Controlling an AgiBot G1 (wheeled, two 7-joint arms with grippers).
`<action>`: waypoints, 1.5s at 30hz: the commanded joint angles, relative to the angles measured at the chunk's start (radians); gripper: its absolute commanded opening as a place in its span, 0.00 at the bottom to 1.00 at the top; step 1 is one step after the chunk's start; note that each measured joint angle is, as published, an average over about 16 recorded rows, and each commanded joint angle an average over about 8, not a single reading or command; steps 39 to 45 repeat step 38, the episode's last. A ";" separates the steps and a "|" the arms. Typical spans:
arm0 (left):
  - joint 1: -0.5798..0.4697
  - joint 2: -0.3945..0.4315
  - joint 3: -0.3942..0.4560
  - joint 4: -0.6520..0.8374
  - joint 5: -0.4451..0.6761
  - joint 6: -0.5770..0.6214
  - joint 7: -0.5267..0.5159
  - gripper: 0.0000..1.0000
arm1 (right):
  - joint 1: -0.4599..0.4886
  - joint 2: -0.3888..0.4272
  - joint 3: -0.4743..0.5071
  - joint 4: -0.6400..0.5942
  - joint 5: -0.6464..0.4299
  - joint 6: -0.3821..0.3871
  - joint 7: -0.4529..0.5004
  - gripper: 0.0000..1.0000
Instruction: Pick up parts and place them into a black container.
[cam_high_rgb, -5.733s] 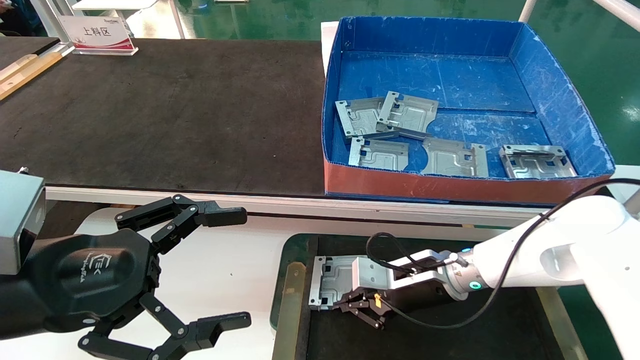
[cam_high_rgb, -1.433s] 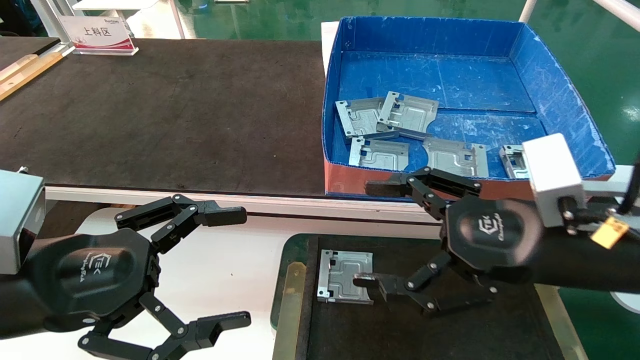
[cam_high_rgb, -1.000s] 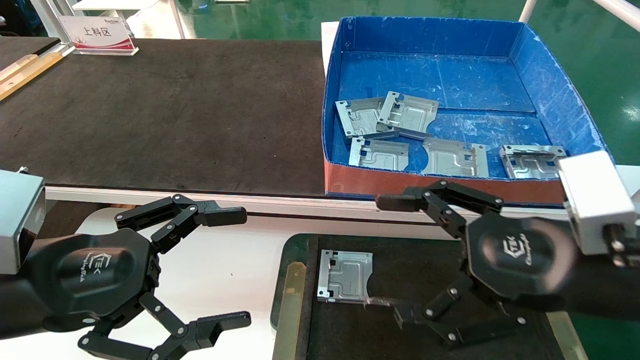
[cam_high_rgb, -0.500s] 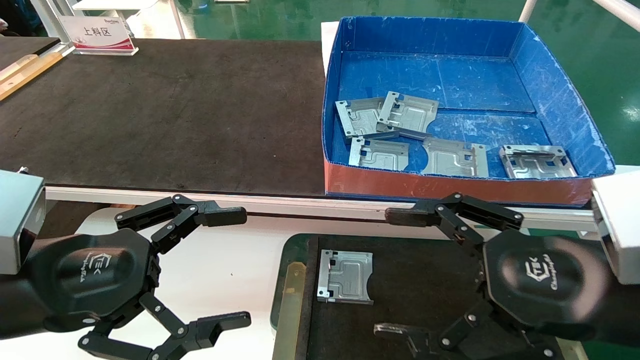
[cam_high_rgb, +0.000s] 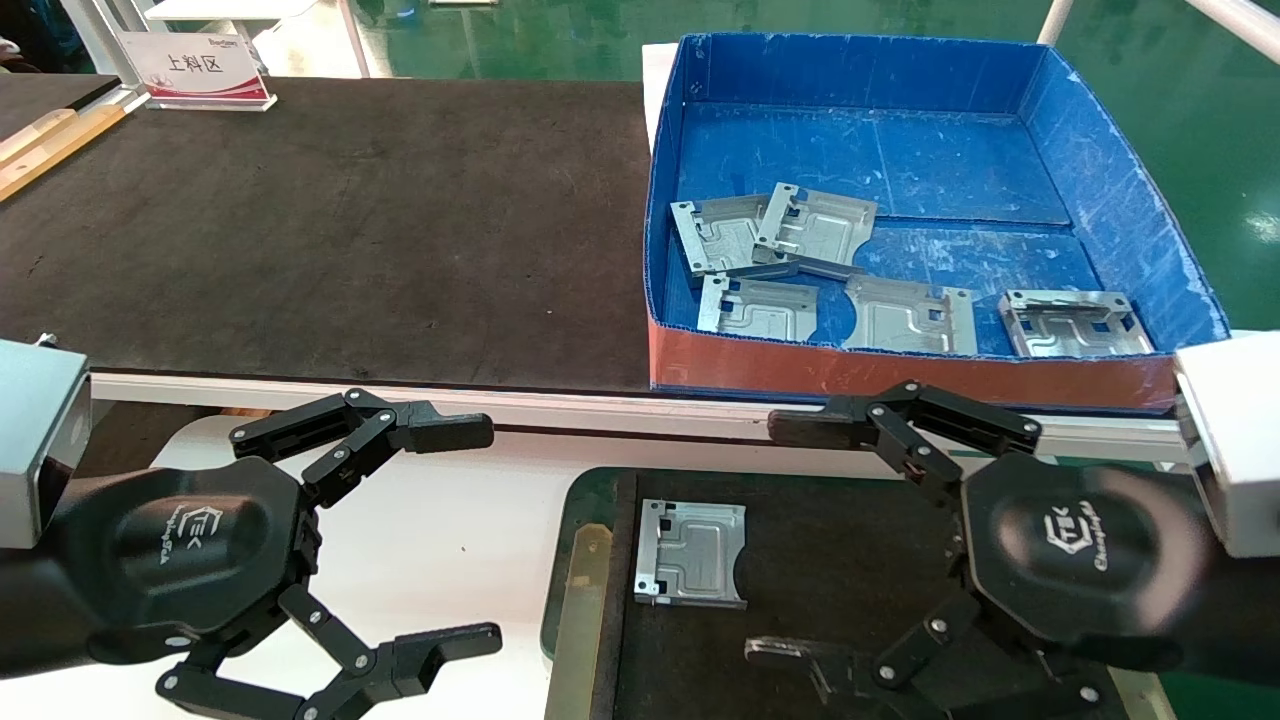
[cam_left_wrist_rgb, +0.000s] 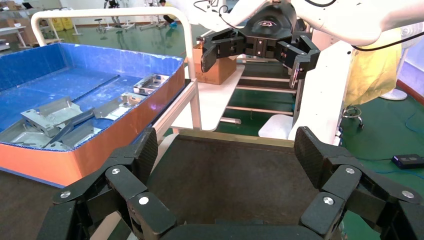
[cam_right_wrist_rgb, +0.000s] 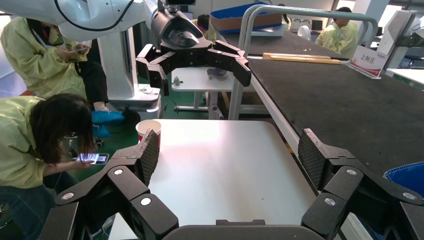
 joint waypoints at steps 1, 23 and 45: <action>0.000 0.000 0.000 0.000 0.000 0.000 0.000 1.00 | 0.001 -0.001 -0.001 -0.002 0.000 0.000 0.000 1.00; 0.000 0.000 0.000 0.000 0.000 0.000 0.000 1.00 | 0.006 -0.003 -0.006 -0.007 -0.002 -0.002 -0.002 1.00; 0.000 0.000 0.000 0.000 0.000 0.000 0.000 1.00 | 0.007 -0.003 -0.007 -0.008 -0.002 -0.002 -0.002 1.00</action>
